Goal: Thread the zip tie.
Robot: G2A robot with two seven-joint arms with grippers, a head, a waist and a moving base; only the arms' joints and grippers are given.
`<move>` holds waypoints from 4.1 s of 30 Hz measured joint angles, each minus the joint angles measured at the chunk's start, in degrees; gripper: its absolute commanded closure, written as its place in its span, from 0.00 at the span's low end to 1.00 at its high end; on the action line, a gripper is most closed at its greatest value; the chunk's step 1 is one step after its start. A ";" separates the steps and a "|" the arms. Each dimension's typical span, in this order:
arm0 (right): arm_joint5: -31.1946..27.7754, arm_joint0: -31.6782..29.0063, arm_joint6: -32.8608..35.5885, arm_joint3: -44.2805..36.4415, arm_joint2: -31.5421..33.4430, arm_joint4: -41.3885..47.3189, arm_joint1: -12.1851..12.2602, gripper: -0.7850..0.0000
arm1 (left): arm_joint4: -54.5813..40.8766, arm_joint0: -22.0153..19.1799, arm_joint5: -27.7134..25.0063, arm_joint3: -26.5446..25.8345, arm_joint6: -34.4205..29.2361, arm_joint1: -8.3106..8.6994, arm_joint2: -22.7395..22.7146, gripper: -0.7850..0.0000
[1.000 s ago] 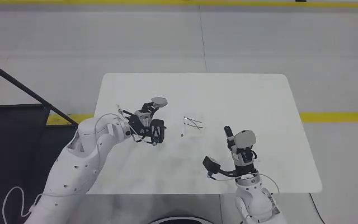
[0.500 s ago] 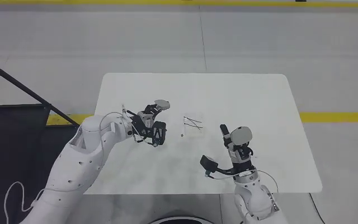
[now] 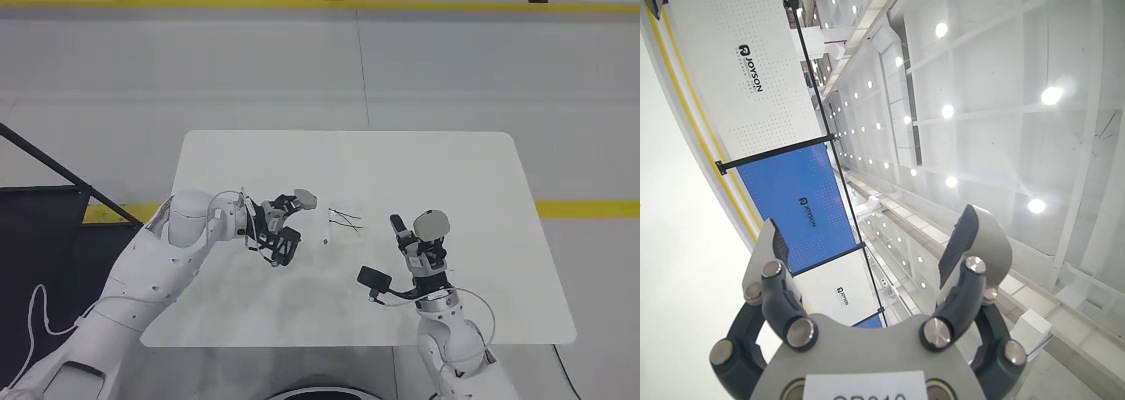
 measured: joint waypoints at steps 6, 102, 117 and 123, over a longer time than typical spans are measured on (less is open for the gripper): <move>-0.25 0.16 -0.87 -0.55 -0.46 1.94 -0.11 0.00 | 0.70 0.74 1.53 -0.84 -0.99 0.02 0.52 0.00; -18.43 5.33 -24.27 5.87 2.24 44.55 0.00 0.00 | 2.33 -14.21 22.76 25.46 0.70 -9.29 19.19 0.70; -18.75 5.58 -24.67 6.48 2.35 45.11 0.02 0.00 | 1.88 -15.16 23.70 27.79 1.32 -10.23 19.93 0.99; -18.91 5.72 -24.67 6.67 2.31 45.38 0.00 0.00 | 1.76 -15.26 24.06 28.30 1.99 -10.30 19.86 1.00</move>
